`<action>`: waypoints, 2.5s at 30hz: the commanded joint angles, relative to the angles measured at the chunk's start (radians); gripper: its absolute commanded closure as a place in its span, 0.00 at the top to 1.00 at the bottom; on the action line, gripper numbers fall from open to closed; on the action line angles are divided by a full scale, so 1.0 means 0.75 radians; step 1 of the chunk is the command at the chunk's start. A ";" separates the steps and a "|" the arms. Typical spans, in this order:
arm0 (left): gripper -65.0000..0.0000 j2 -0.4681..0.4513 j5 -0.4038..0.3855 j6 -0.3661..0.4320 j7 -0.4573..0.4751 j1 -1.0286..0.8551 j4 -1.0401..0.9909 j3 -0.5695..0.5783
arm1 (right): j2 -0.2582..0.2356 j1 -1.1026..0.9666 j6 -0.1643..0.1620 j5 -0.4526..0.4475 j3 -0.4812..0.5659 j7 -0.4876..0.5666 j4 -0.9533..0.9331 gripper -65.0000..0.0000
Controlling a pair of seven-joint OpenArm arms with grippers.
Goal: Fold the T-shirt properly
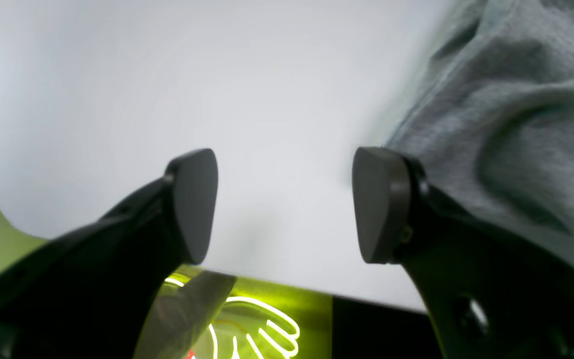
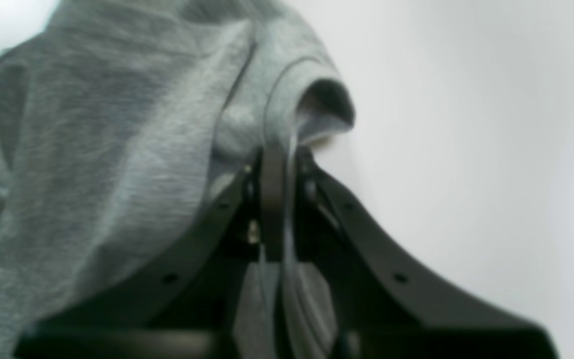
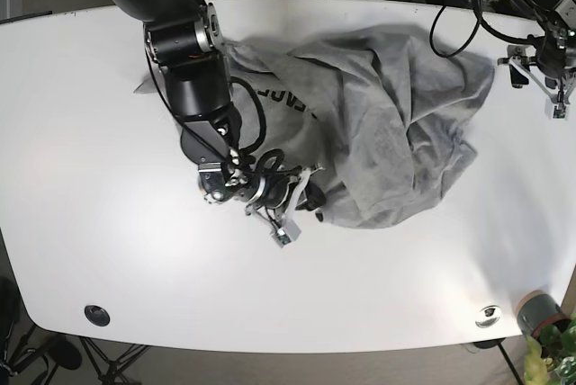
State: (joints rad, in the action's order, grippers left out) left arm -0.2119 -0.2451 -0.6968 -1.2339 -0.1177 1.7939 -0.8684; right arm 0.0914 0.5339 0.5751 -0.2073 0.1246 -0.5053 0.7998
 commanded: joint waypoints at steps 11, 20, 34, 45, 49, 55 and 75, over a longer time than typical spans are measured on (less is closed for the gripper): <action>0.62 -0.021 -0.016 -0.002 0.028 0.201 0.019 0.218 | -0.237 -0.109 -0.003 -0.007 -0.253 -0.113 0.291 0.00; 0.62 0.073 -0.016 -0.002 0.030 0.270 0.019 0.386 | -0.309 -0.324 -0.007 -0.009 -0.278 -0.123 0.551 0.00; 0.63 0.177 -0.018 0.108 0.159 0.340 0.021 0.637 | -0.354 -0.494 -0.001 0.001 -0.451 -0.125 0.735 0.00; 0.63 0.177 -0.018 0.263 0.239 0.330 -0.034 0.625 | -0.377 -0.480 -0.009 -0.005 -0.454 -0.125 0.737 0.40; 0.62 0.177 -0.020 0.247 0.239 0.324 -0.034 0.613 | -0.377 -0.408 -0.009 0.005 -0.521 -0.125 0.692 0.68; 0.62 0.175 -0.020 0.204 0.239 0.293 -0.032 0.607 | -0.428 -0.232 -0.009 -0.007 -0.574 -0.125 0.418 0.73; 0.62 0.175 -0.020 0.200 0.239 0.287 -0.034 0.609 | -0.370 -0.101 0.006 -0.011 -0.568 -0.123 0.099 0.73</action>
State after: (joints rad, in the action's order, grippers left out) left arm -0.0731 -0.2470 -0.5426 -1.0756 0.0803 1.7527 -0.4118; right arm -0.1768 0.4381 0.5770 -0.2146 -0.3004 -0.5919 0.8619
